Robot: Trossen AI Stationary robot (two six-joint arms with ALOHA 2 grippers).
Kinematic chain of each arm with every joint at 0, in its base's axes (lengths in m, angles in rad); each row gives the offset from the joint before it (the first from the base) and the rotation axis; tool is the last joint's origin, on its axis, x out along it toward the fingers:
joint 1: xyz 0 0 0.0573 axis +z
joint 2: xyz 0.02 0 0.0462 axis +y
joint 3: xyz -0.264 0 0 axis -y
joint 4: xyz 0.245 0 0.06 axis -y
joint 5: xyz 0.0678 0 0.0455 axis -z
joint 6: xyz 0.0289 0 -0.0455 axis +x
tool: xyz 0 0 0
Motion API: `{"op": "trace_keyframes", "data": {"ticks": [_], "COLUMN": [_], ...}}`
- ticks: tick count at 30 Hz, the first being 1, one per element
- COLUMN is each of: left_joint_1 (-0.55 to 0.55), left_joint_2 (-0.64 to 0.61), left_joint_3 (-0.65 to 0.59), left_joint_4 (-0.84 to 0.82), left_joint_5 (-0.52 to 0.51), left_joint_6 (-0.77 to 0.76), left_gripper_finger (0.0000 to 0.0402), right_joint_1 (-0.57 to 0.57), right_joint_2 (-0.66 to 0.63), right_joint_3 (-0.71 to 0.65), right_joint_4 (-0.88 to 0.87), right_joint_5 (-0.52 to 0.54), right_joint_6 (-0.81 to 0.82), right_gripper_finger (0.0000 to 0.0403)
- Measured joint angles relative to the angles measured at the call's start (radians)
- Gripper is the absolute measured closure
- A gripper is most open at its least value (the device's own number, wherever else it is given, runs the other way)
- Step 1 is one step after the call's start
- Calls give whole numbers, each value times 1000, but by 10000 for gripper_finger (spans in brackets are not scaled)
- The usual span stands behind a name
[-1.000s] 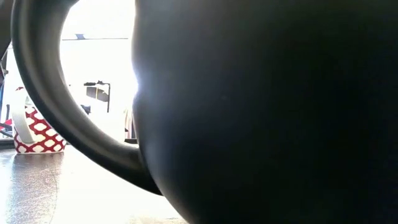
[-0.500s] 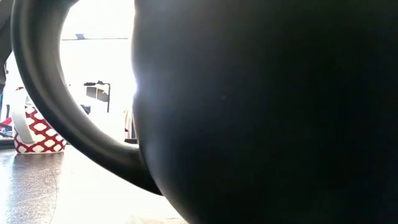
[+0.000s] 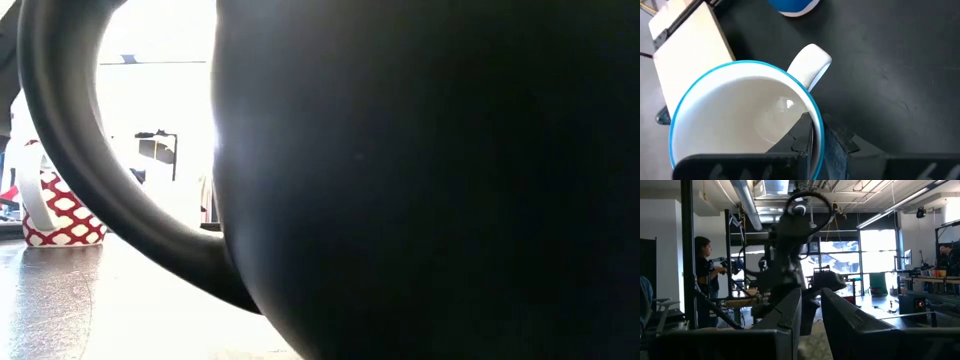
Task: Place coffee mugs
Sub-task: Put the light blue patterned mug on the shelf
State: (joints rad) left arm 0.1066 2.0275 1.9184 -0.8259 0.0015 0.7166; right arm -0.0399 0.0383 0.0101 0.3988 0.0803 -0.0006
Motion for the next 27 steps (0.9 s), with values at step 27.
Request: {"op": "trace_keyframes", "data": {"ticks": [27], "left_joint_1": [170], "left_joint_2": [109], "left_joint_3": [108], "left_joint_4": [-29], "left_joint_5": [74], "left_joint_6": [150], "left_gripper_finger": [389], "right_joint_1": [0], "right_joint_2": [4], "right_joint_3": [0], "right_joint_4": [-2], "right_joint_5": [0], "right_joint_6": [0], "right_gripper_finger": [337]}}
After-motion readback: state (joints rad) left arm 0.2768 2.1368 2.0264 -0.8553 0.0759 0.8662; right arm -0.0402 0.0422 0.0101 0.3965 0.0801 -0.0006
